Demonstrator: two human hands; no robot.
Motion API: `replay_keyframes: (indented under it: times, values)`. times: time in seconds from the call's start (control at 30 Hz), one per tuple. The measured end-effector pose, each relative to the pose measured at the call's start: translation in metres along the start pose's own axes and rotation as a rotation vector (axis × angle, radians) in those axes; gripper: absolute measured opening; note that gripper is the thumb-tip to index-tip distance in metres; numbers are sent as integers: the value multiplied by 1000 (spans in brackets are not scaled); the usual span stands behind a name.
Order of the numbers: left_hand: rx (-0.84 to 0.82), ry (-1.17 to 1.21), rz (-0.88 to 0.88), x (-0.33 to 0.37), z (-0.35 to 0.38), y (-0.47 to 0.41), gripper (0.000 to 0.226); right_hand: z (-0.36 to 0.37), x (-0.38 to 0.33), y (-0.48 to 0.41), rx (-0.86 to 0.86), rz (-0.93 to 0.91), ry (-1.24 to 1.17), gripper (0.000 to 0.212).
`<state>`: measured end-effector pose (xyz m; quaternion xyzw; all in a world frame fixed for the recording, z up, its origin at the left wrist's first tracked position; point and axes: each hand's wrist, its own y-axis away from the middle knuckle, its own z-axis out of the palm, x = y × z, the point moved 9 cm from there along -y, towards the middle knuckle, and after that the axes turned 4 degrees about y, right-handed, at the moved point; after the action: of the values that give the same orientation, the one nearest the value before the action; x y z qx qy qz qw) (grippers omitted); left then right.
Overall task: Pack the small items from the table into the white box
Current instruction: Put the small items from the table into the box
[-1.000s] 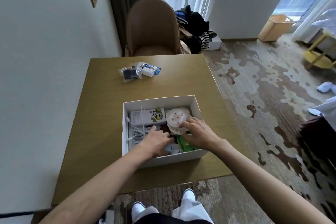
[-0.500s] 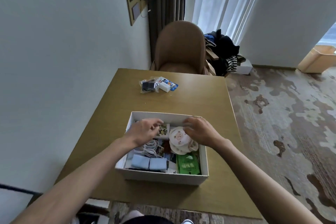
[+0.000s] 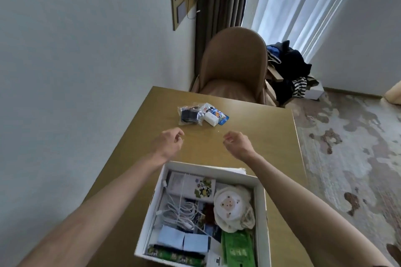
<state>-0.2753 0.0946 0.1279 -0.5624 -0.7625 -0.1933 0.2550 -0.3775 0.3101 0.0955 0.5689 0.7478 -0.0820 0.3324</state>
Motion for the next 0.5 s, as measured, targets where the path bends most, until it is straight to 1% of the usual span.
replay_keyframes:
  times: [0.17, 0.23, 0.3, 0.4, 0.5]
  values:
    - [-102, 11, -15, -37, 29, -73, 23, 20, -5, -78, 32, 154, 30, 37]
    - [-164, -11, -32, -52, 42, -98, 27, 31, -11, -109, 44, 174, 75, 44]
    - [-217, -13, -54, -62, 52, -121, 32, 41, -15, -138, 55, 174, 170, 49]
    - [-259, -8, -61, -70, 64, -150, 50, 52, -20, -173, 70, 168, 333, 51]
    - [-278, -57, -54, -73, 77, -172, 80, 63, -19, -194, 34, 157, 423, 46]
